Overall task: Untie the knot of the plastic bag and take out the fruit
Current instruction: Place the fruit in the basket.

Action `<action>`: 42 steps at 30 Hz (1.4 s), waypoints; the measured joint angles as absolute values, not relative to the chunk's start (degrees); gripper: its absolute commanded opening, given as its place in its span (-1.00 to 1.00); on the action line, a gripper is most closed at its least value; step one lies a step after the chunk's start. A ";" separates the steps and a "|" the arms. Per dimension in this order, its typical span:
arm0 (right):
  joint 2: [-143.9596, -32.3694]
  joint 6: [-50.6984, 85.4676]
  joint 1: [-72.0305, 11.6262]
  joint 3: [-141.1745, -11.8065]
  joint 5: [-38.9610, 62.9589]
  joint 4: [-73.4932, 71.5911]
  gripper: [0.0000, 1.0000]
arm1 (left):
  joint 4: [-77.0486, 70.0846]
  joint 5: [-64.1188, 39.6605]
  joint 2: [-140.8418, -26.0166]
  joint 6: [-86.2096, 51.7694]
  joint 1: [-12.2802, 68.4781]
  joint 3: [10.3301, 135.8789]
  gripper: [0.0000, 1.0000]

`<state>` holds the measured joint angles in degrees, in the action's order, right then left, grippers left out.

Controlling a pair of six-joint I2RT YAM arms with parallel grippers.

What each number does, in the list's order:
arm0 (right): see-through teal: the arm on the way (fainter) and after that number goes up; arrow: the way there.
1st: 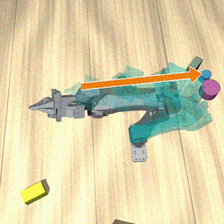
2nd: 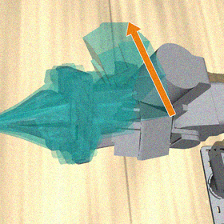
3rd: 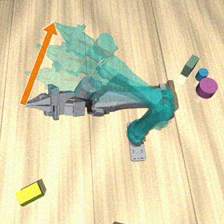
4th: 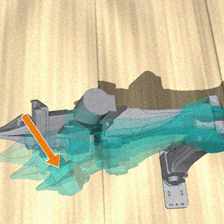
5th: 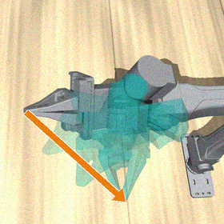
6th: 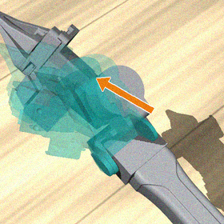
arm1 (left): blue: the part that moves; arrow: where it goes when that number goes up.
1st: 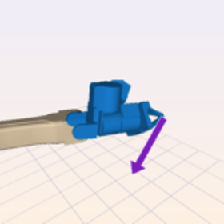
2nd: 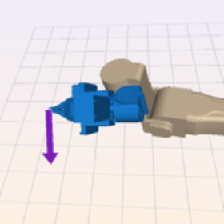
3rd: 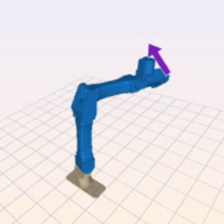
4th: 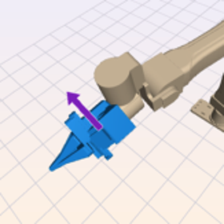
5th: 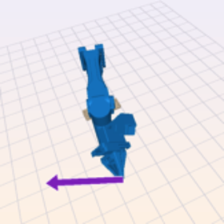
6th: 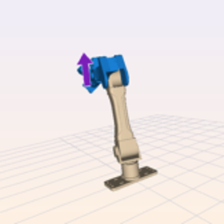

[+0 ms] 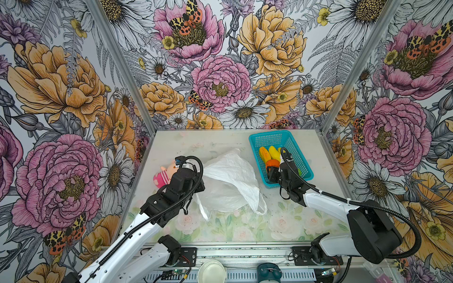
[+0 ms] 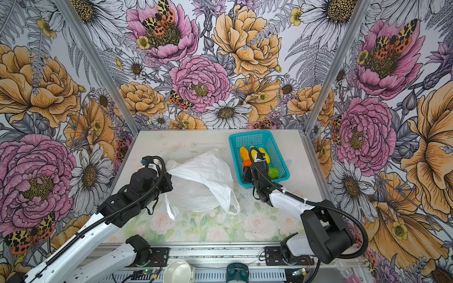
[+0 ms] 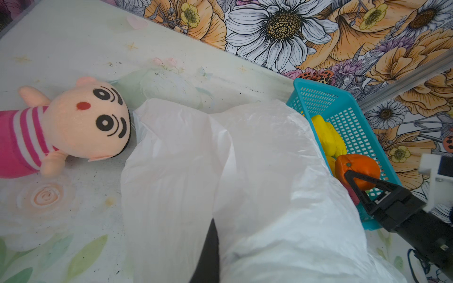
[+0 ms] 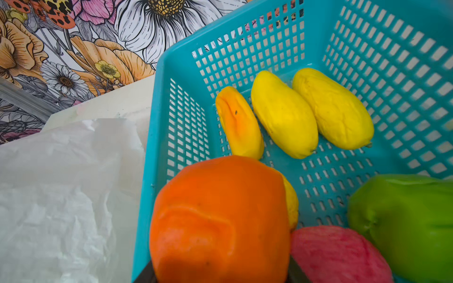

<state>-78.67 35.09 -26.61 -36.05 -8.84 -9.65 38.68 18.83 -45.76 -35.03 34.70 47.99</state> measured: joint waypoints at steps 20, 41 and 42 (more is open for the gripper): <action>-79.37 34.52 -26.65 -37.01 -5.72 -9.23 0.44 | 38.68 18.83 -45.76 -35.05 34.70 47.99 -1.00; -58.04 28.47 -38.50 -31.88 -13.41 -4.51 0.26 | 38.68 18.83 -45.80 -35.05 34.70 47.99 -1.00; -55.90 27.07 -41.25 -31.75 -14.28 -4.82 0.25 | 38.68 18.83 -45.84 -35.03 34.70 47.99 -1.00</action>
<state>-55.90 27.07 -41.25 -31.75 -14.28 -4.82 38.68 18.83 -45.84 -35.03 34.70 47.99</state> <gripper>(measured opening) 0.634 0.050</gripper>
